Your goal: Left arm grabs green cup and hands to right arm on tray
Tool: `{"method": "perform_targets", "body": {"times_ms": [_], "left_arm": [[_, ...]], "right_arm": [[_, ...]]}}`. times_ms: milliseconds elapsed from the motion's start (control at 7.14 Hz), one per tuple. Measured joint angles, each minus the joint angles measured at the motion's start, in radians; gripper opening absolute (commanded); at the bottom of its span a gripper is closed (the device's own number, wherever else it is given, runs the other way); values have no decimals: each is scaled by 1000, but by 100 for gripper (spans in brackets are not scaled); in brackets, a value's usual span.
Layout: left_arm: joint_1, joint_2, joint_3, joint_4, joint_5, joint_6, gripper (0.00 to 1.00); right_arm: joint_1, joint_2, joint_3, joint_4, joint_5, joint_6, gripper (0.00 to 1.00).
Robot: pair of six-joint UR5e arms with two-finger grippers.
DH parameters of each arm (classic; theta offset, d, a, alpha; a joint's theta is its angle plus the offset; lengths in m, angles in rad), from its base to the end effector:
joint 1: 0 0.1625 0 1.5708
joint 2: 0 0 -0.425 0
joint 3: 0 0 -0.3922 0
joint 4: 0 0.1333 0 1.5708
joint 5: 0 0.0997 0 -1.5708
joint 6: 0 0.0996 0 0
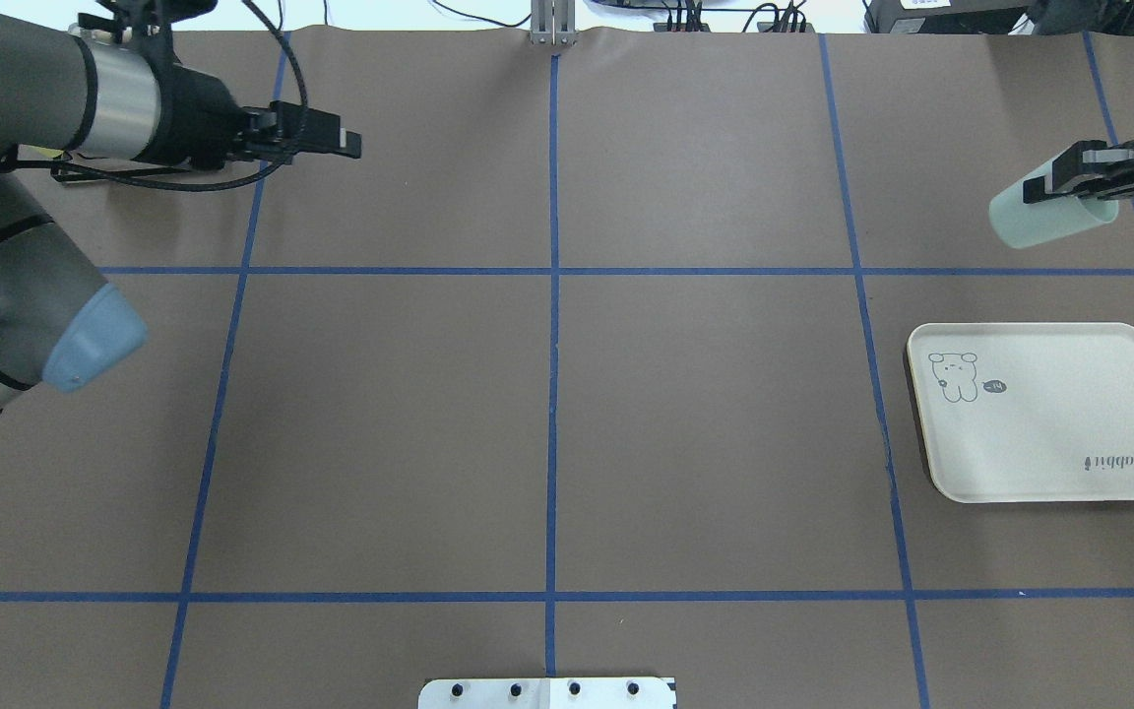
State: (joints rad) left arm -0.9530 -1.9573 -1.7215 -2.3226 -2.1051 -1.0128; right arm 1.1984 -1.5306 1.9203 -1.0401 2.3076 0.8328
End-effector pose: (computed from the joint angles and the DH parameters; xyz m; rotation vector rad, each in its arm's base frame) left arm 0.2844 -0.5428 0.2835 0.5252 1.2209 0.0091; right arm -0.1197 -0.4889 0.4035 0.3338 -1.0545 0.0737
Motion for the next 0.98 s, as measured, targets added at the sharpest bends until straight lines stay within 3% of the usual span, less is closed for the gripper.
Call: {"method": "perform_targets", "body": {"times_ms": [420, 700, 981], "left_arm": [[-182, 220, 6, 141, -140, 497, 100], [-303, 308, 8, 259, -259, 662, 100], [-385, 378, 9, 402, -278, 700, 100]], "right_arm": [[21, -16, 1, -287, -13, -355, 0], [6, -40, -1, -350, -52, -450, 0], [1, -54, 0, -359, -63, -467, 0]]}}
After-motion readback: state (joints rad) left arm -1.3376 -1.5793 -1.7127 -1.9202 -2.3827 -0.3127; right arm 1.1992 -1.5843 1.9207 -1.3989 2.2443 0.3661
